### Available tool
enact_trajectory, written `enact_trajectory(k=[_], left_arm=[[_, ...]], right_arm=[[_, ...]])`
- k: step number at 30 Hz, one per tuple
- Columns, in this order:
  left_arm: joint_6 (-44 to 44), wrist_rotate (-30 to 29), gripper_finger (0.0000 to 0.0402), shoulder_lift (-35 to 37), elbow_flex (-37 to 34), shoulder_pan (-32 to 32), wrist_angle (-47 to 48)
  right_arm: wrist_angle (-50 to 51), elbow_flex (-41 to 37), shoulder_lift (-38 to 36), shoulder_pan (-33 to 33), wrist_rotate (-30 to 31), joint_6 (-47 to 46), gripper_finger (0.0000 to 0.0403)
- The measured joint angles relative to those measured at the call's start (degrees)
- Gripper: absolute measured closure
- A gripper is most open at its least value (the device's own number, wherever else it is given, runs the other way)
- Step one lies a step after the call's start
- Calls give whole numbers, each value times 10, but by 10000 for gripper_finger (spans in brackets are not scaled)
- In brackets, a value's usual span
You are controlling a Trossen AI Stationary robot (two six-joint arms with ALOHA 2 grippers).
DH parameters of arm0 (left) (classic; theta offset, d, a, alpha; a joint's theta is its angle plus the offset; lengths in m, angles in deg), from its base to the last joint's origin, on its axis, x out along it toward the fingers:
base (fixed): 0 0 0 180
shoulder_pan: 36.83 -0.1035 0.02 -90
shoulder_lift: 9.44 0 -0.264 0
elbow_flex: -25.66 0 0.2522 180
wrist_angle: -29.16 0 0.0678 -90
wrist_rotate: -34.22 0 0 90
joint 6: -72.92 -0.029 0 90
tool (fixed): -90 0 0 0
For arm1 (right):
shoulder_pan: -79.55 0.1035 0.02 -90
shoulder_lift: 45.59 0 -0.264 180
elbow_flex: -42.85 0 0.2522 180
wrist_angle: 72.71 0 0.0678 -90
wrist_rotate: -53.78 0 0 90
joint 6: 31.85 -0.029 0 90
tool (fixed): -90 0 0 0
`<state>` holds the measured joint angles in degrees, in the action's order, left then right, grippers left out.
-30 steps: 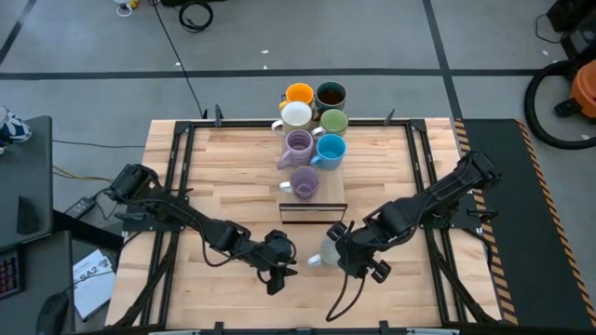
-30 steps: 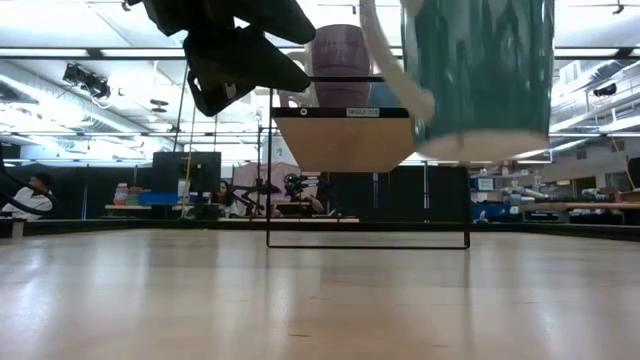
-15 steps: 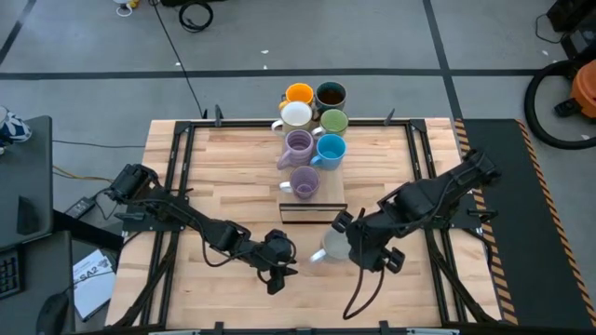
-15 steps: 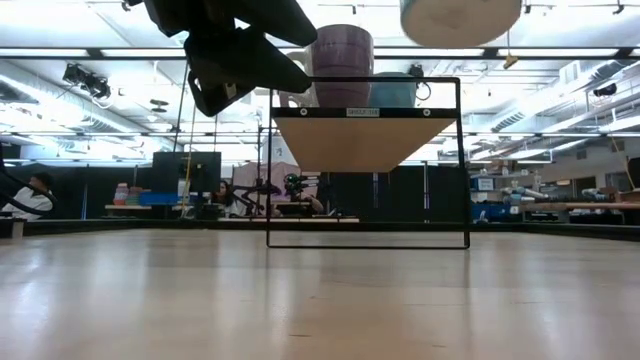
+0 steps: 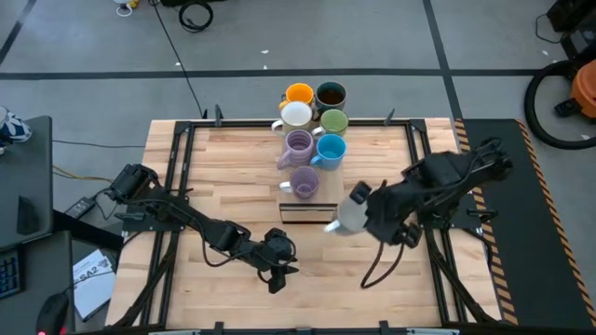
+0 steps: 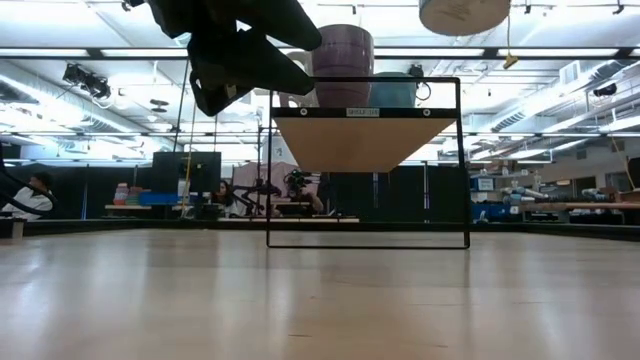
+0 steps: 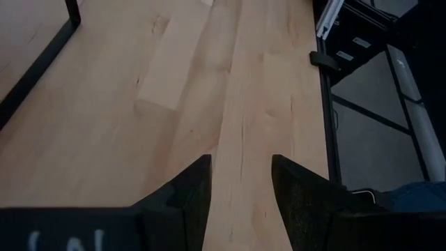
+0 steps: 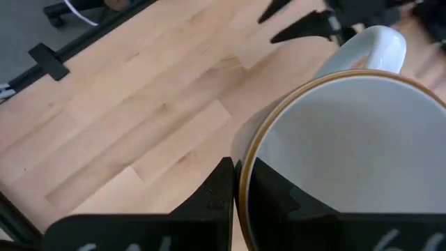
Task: Place coffee mugs
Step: Put the white and blue mug on the shelf
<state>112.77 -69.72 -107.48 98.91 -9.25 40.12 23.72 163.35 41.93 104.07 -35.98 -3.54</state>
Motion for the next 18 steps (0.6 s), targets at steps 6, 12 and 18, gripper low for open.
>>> enact_trajectory(k=[6, 12, 18], left_arm=[[0, 0, 244, 0, 0, 0, 0], [0, 0, 244, 0, 0, 0, 0], [0, 0, 244, 0, 0, 0, 0]], right_arm=[[12, 0, -40, -42, 7, 32, 367], [29, 0, -50, -105, 6, 63, 368], [28, -15, -44, -166, -1, 102, 368]])
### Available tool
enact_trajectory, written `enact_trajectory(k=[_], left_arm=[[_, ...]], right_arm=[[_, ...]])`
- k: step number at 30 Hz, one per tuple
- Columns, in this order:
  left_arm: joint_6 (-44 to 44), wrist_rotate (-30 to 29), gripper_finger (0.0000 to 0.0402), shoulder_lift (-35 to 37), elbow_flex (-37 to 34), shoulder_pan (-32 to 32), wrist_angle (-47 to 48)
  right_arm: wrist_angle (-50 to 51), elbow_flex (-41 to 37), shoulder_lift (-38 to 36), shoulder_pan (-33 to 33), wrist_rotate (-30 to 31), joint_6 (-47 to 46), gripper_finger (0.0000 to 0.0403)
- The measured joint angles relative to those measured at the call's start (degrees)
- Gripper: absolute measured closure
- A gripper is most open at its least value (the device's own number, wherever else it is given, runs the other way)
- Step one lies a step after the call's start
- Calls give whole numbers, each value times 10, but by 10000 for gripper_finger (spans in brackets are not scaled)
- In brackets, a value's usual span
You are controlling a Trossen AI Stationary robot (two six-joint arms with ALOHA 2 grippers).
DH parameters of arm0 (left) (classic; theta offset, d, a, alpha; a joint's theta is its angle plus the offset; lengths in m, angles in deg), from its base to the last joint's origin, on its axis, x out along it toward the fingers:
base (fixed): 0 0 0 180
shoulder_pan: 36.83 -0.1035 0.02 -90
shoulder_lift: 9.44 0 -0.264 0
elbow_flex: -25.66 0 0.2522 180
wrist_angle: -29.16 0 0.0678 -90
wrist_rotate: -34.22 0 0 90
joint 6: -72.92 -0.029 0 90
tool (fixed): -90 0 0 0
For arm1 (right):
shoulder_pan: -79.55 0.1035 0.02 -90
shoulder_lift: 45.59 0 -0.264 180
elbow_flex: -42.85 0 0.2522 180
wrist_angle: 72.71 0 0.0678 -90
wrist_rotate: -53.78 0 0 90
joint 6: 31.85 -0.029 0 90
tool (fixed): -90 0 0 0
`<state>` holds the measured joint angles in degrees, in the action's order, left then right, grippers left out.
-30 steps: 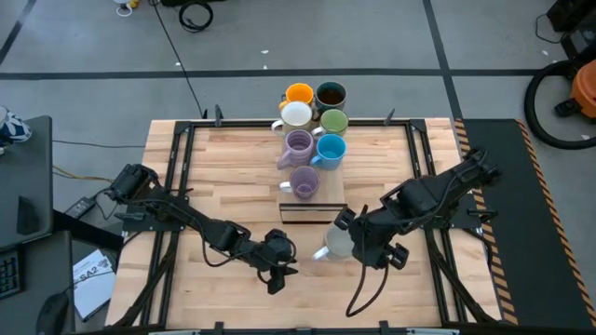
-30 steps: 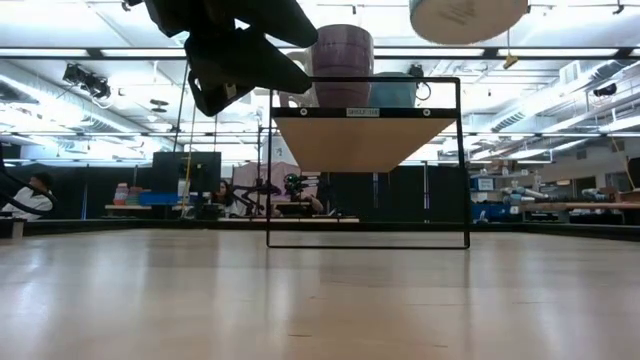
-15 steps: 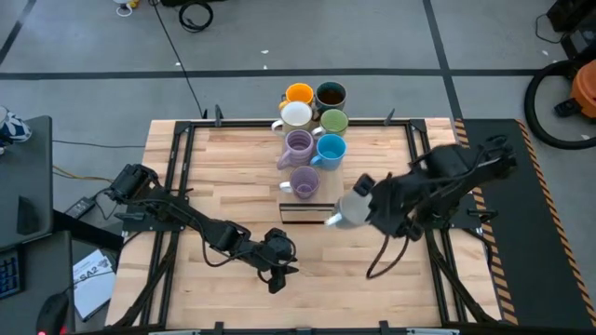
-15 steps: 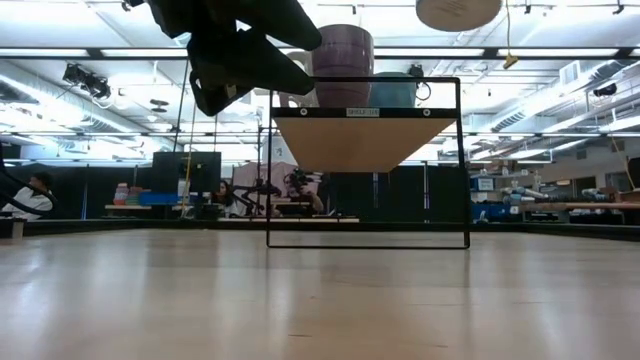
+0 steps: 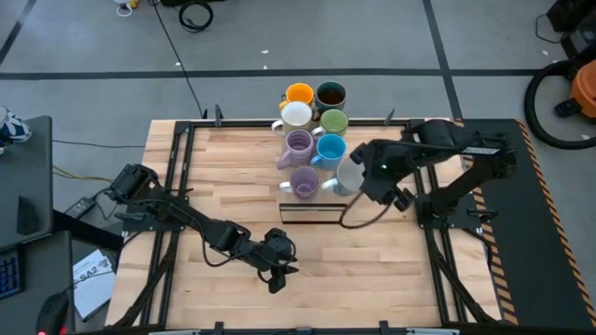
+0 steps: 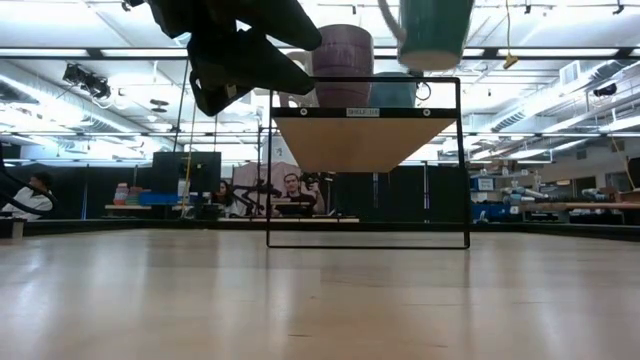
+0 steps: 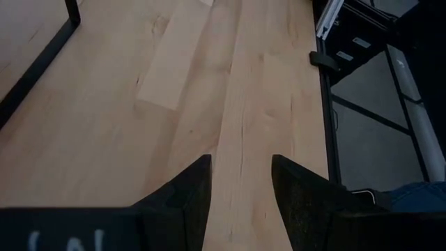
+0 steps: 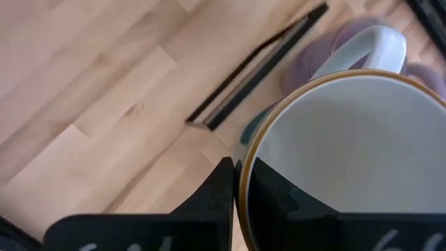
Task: Place coffee mugs
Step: Put the white and blue mug on the shelf
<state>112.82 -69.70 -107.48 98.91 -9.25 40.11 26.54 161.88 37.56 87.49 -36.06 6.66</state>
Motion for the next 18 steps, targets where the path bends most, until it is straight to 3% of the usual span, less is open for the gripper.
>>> enact_trajectory(k=[7, 18], left_arm=[[0, 0, 244, 0, 0, 0, 0], [18, -12, 244, 0, 0, -1, 0]], right_arm=[[-12, -65, 2, -43, -2, 12, 368], [-63, -116, 2, -51, -49, 100, 368]])
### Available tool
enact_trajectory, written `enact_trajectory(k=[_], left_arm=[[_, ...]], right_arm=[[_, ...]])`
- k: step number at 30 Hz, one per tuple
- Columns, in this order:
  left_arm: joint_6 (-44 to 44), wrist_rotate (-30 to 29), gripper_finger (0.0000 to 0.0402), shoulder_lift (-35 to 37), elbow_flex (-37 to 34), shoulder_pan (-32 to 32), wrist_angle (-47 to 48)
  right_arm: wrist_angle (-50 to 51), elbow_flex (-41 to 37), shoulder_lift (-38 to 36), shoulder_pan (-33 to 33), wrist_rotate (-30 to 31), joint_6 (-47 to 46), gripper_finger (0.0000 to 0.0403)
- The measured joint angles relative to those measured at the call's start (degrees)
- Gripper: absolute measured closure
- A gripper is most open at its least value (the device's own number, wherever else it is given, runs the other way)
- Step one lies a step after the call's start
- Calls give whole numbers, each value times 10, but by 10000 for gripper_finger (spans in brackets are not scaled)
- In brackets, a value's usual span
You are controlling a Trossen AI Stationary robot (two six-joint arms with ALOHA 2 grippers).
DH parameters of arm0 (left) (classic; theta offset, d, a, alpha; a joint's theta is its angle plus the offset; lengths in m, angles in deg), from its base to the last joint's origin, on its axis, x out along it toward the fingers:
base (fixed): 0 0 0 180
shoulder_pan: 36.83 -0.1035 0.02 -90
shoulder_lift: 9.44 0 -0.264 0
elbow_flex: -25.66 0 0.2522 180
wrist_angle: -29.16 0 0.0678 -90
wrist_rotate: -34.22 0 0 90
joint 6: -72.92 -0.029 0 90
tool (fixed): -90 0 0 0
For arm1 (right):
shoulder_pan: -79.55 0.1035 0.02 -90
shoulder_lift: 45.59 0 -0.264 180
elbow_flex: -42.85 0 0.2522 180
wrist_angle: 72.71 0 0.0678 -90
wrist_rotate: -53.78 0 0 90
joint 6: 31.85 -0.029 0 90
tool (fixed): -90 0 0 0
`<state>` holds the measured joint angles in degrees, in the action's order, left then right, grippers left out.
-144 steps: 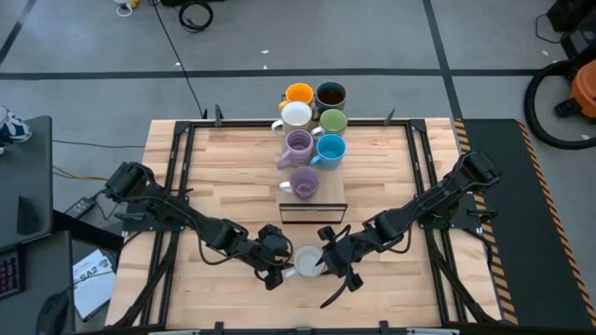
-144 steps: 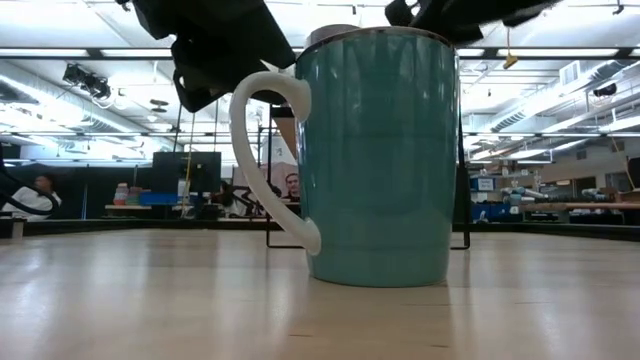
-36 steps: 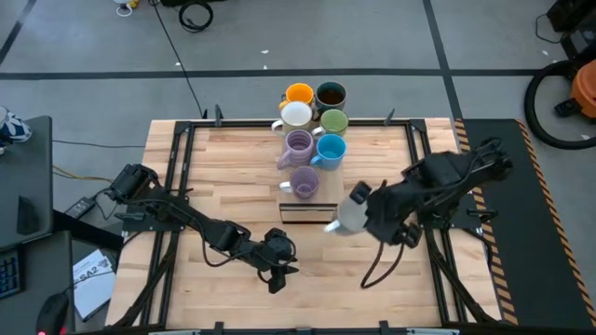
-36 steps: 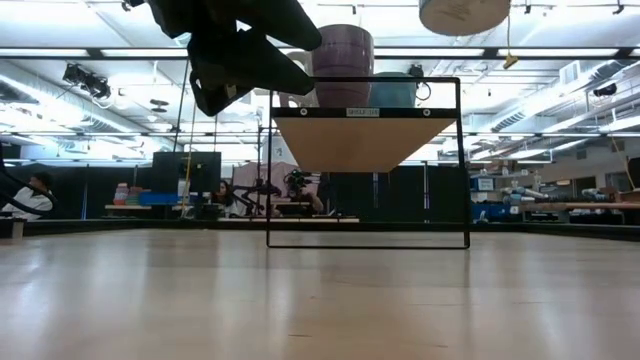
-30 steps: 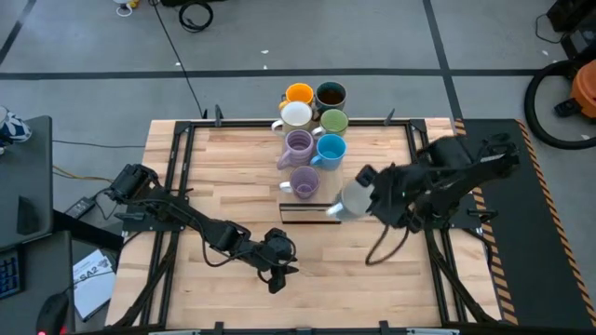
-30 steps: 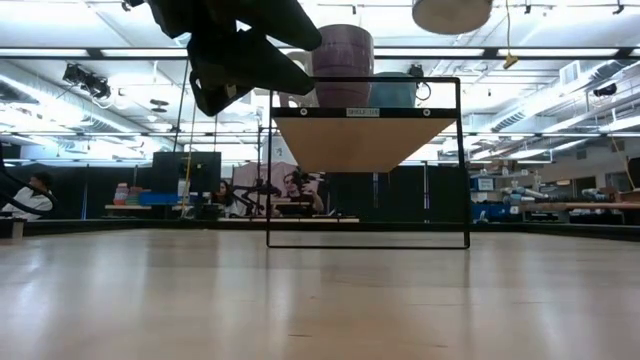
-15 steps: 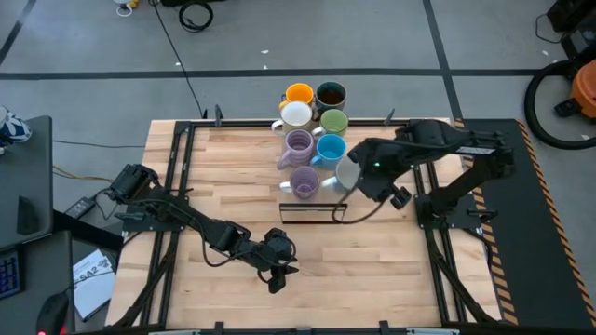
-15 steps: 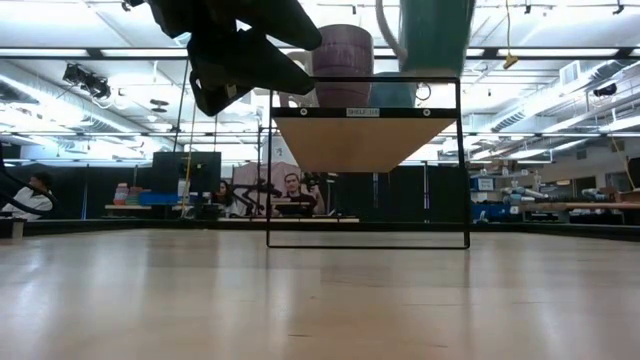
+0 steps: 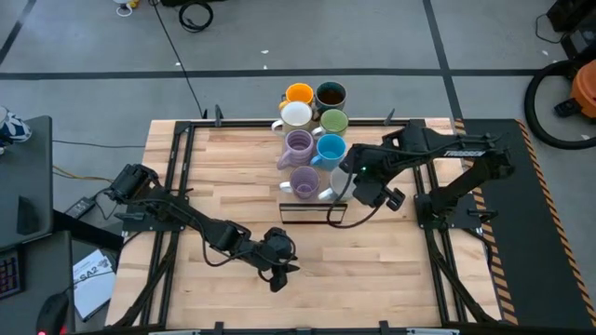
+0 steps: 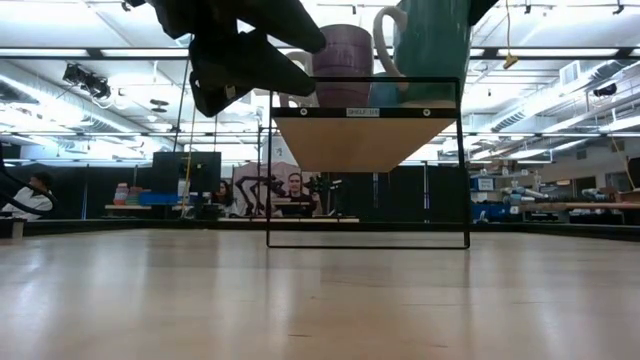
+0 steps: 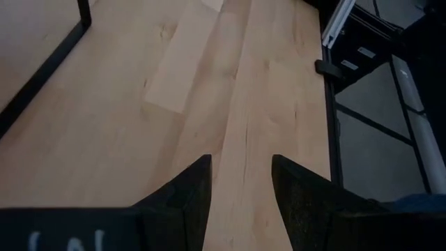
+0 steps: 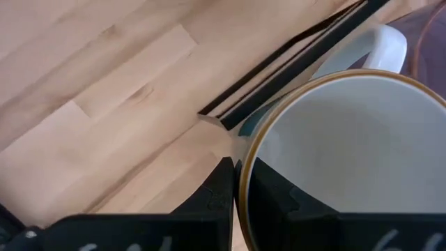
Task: Place coffee mugs
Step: Put the white and blue mug on the shelf
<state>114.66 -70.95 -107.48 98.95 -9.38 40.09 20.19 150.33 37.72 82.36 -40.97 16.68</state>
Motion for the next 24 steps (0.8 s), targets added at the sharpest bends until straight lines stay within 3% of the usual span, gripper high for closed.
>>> enact_trajectory(k=[16, 24], left_arm=[[12, -6, 244, 0, 0, -7, 0], [13, -6, 244, 0, 0, -7, 0]], right_arm=[[-37, -2, 2, -37, -68, 59, 367], [-62, -38, 9, -47, -70, 87, 367]])
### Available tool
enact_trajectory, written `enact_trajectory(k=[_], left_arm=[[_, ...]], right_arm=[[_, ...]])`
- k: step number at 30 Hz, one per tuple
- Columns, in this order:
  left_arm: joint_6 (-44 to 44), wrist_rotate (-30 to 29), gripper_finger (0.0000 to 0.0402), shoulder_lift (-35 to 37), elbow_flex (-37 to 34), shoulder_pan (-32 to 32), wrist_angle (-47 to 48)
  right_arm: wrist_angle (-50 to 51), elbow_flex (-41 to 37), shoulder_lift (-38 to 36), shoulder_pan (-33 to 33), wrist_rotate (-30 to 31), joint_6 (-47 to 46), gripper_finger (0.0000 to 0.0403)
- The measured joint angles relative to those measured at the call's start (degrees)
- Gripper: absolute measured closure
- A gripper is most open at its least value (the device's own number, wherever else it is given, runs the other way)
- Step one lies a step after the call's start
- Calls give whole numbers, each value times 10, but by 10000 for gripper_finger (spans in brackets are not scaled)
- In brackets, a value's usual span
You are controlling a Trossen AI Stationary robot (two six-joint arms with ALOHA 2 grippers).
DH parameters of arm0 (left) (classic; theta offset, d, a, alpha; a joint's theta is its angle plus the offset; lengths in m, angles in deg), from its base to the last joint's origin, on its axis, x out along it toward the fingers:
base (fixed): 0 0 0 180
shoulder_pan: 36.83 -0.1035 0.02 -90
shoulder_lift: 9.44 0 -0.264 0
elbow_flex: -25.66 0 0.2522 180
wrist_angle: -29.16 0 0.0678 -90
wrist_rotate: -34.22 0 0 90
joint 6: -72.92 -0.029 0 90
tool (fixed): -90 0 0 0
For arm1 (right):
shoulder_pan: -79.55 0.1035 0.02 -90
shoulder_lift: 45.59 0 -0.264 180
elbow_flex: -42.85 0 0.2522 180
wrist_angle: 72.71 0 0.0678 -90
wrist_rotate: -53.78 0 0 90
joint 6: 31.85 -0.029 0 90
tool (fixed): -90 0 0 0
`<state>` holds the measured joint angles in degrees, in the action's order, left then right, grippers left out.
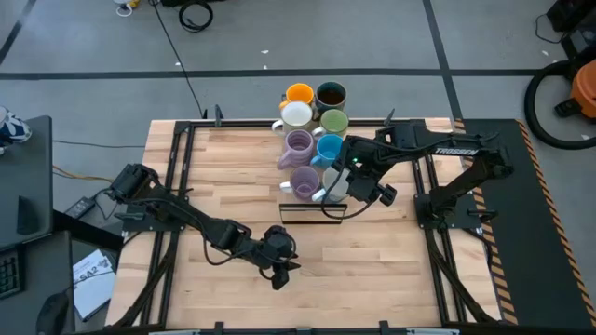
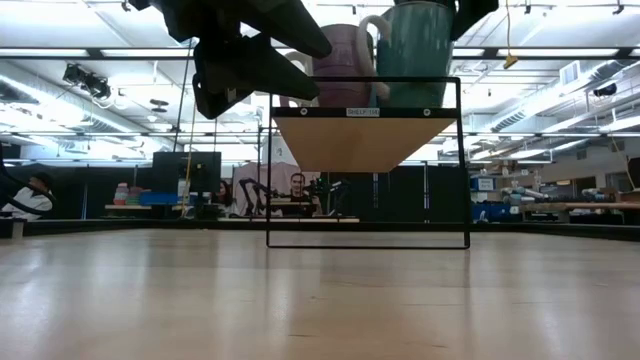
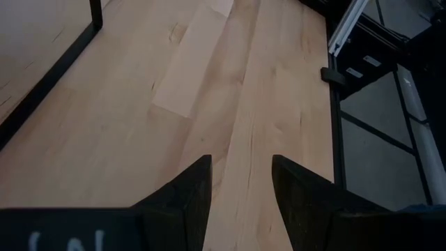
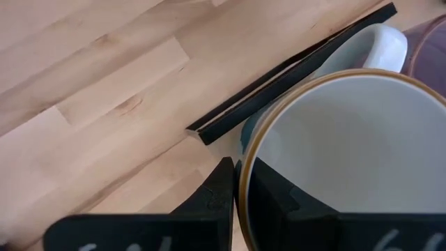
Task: Place coffee mugs
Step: Put the white and blue mug on the shelf
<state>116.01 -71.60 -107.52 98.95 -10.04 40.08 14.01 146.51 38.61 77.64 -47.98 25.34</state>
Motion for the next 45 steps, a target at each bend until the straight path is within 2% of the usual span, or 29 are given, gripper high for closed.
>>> enact_trajectory(k=[6, 14, 30, 38, 45], left_arm=[[1, 0, 244, 0, 0, 0, 0], [2, 0, 244, 0, 0, 0, 0], [2, 0, 244, 0, 0, 0, 0], [2, 0, 244, 0, 0, 0, 0], [2, 0, 244, 0, 0, 0, 0]], right_arm=[[-22, -7, -1, 0, 0, -1, 365], [-49, -8, 1, 0, 24, -5, 340], [-48, -7, 0, 0, 31, -7, 328], [-61, -7, 0, 0, 32, -92, 304], [-89, -7, 0, 0, 33, -97, 293]])
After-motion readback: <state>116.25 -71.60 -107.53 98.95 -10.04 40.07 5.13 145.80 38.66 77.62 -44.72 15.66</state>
